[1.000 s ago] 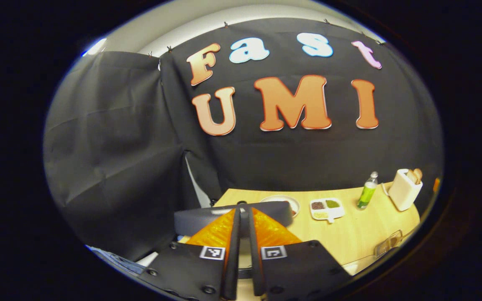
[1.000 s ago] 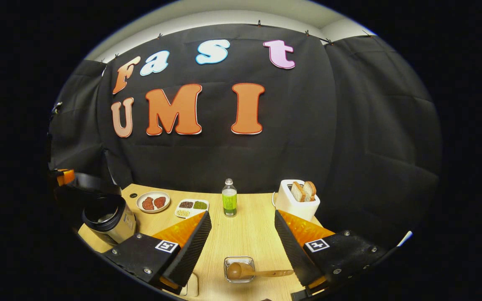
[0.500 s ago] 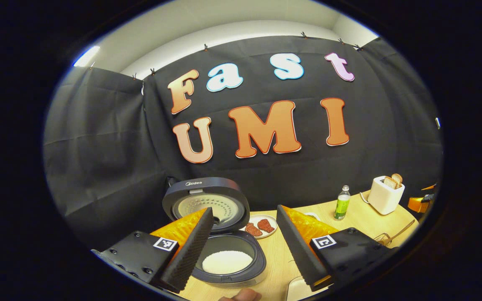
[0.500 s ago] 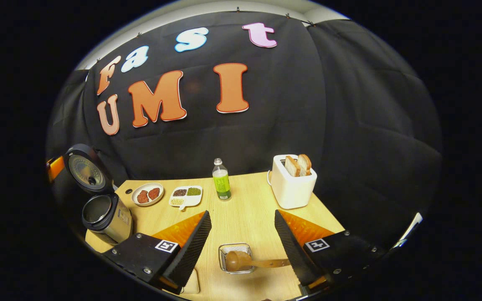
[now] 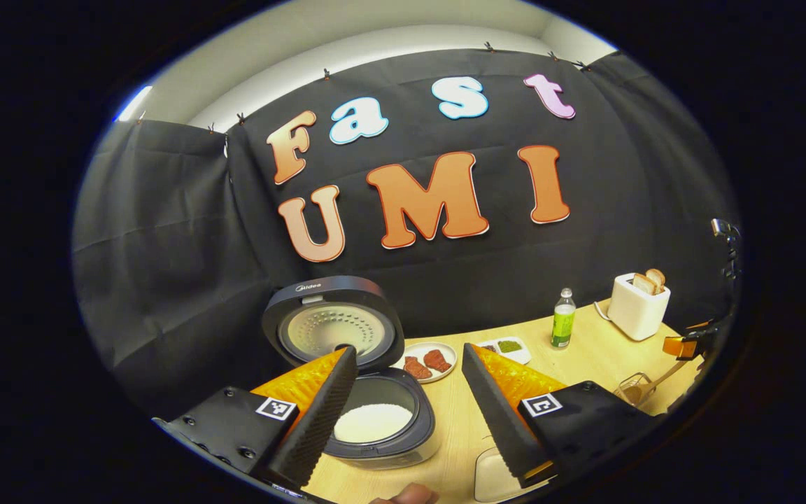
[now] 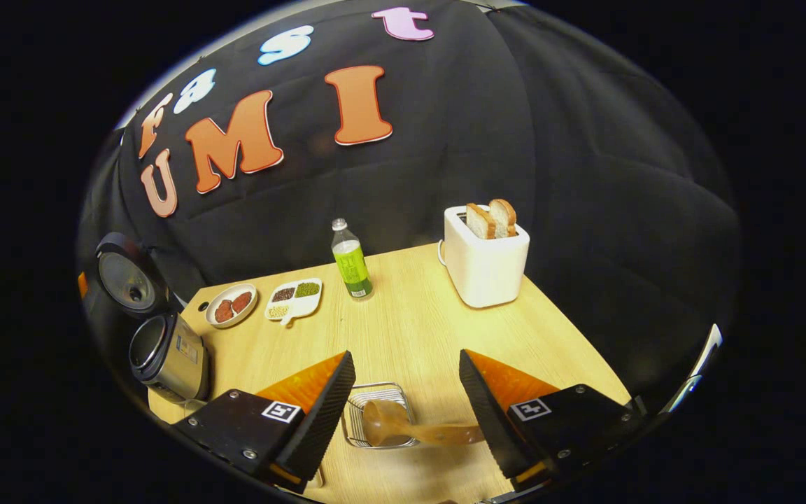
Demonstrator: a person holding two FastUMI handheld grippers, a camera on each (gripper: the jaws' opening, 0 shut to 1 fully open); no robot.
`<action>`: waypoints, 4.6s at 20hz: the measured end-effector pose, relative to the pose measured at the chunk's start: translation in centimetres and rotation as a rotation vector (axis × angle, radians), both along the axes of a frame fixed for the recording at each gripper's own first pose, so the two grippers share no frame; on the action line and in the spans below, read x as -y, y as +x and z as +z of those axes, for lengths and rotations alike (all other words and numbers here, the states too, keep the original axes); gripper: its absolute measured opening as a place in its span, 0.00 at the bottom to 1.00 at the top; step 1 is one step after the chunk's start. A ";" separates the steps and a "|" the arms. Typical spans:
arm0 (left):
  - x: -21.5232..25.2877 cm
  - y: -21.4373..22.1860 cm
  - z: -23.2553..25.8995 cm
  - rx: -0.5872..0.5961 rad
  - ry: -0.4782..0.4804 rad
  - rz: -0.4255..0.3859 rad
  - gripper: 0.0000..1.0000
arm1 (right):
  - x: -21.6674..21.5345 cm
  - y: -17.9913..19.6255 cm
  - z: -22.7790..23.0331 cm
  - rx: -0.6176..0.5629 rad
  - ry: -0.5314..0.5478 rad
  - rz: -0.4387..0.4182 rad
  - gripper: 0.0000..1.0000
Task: Close the left gripper, press the button to open the rice cooker; take a wooden spoon from the chopstick holder with the right hand, scoop a spoonful of rice and pour it into the rice cooker, then put the wooden spoon back into the chopstick holder.
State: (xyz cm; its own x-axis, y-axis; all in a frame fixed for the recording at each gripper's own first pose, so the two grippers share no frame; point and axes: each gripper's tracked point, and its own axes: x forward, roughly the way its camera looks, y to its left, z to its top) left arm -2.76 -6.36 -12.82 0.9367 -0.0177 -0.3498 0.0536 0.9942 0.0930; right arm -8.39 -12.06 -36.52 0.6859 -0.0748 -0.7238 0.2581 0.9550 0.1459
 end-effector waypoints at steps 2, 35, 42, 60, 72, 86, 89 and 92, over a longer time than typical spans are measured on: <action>0.5 -0.4 -0.2 -0.015 0.008 0.006 1.00 | 1.0 -0.3 0.3 0.038 -0.036 0.011 0.93; 1.2 -0.1 1.2 0.027 0.061 -0.047 1.00 | -3.0 0.2 -5.5 -0.041 0.211 -0.273 0.13; -1.8 0.0 0.3 0.037 0.005 -0.009 1.00 | -3.9 1.0 3.4 0.086 0.193 -0.207 0.13; -8.6 -0.6 -5.9 -0.078 -0.103 -0.003 1.00 | -22.3 -4.4 1.9 -0.062 0.006 0.238 0.13; -10.0 1.1 -6.6 -0.034 -0.107 -0.044 1.00 | -23.1 -7.0 -3.0 -0.112 -0.333 0.355 0.14; -10.6 1.8 -7.1 -0.039 -0.063 -0.080 1.00 | -29.3 -7.8 -3.3 -0.021 -0.116 0.249 0.13; -11.2 1.9 -7.3 -0.045 -0.049 -0.075 1.00 | -30.6 -7.0 -3.4 -0.025 -0.043 0.214 0.12; -11.8 1.8 -7.4 -0.055 -0.032 -0.075 1.00 | -30.7 -6.7 -3.6 -0.038 0.015 0.169 0.13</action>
